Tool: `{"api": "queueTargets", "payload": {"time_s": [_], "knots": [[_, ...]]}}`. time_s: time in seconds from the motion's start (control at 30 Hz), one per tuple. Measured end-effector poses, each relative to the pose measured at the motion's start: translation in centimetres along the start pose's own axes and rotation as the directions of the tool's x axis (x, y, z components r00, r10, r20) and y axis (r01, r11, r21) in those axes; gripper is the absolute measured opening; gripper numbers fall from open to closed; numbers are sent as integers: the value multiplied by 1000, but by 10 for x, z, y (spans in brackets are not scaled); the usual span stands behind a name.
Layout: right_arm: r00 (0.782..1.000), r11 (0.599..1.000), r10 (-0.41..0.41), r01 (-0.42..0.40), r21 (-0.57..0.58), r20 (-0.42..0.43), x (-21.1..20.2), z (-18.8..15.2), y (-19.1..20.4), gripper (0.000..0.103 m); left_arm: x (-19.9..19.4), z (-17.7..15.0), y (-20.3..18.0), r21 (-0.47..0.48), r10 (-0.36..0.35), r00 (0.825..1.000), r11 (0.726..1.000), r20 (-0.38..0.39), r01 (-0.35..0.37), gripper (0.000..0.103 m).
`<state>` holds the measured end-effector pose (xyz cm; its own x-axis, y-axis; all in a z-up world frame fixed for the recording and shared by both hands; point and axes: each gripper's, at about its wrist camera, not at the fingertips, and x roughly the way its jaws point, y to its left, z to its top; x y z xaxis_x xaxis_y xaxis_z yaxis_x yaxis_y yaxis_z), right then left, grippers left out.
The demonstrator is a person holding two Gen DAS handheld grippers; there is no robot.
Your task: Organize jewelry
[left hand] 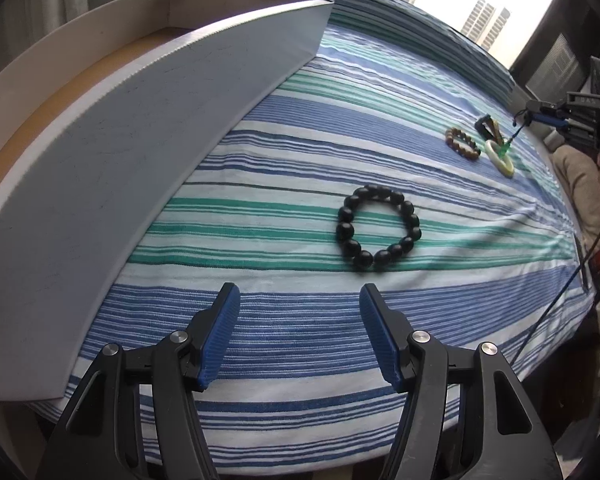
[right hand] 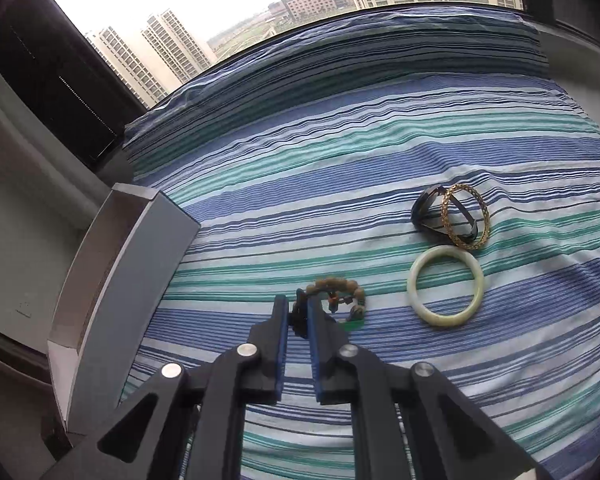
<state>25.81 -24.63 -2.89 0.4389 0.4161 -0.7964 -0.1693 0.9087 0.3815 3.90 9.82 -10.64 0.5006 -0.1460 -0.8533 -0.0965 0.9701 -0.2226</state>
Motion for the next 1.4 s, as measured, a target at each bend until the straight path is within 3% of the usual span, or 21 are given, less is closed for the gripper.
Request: {"api": "queueTargets", "payload": {"time_s": [0.33,0.4,0.43,0.63,0.9,1.17,1.23,1.3,1.4], "knots": [[989,992,29,-46,-119,-143,0,-70,46,12,-7,-1,9,-2,-6,1000,1000,-10,6,65],[985,993,29,-47,-104,-171,8,-84,45,18,-7,0,9,-1,-8,1000,1000,-18,8,65],[984,995,35,-51,-88,-176,10,-89,42,29,-7,0,8,4,-5,1000,1000,-19,5,65],[993,998,32,-38,-45,-112,-5,-105,26,32,-4,1,4,23,2,1000,1000,-31,-2,66],[999,998,3,-6,-65,-47,-32,-139,20,32,9,11,-10,44,-47,997,998,-65,50,66],[998,997,35,-38,-70,-43,-33,-177,28,32,32,35,-36,96,-16,999,995,-49,21,64],[998,996,38,-41,-80,-42,-32,-181,33,32,41,40,-45,129,20,999,992,-44,-14,60],[998,995,41,-44,-84,-38,-32,-182,35,32,53,43,-56,163,49,997,986,-57,-39,49],[999,996,35,-36,-83,-11,-38,-180,34,32,61,39,-64,209,92,994,975,-56,-78,39]]}}
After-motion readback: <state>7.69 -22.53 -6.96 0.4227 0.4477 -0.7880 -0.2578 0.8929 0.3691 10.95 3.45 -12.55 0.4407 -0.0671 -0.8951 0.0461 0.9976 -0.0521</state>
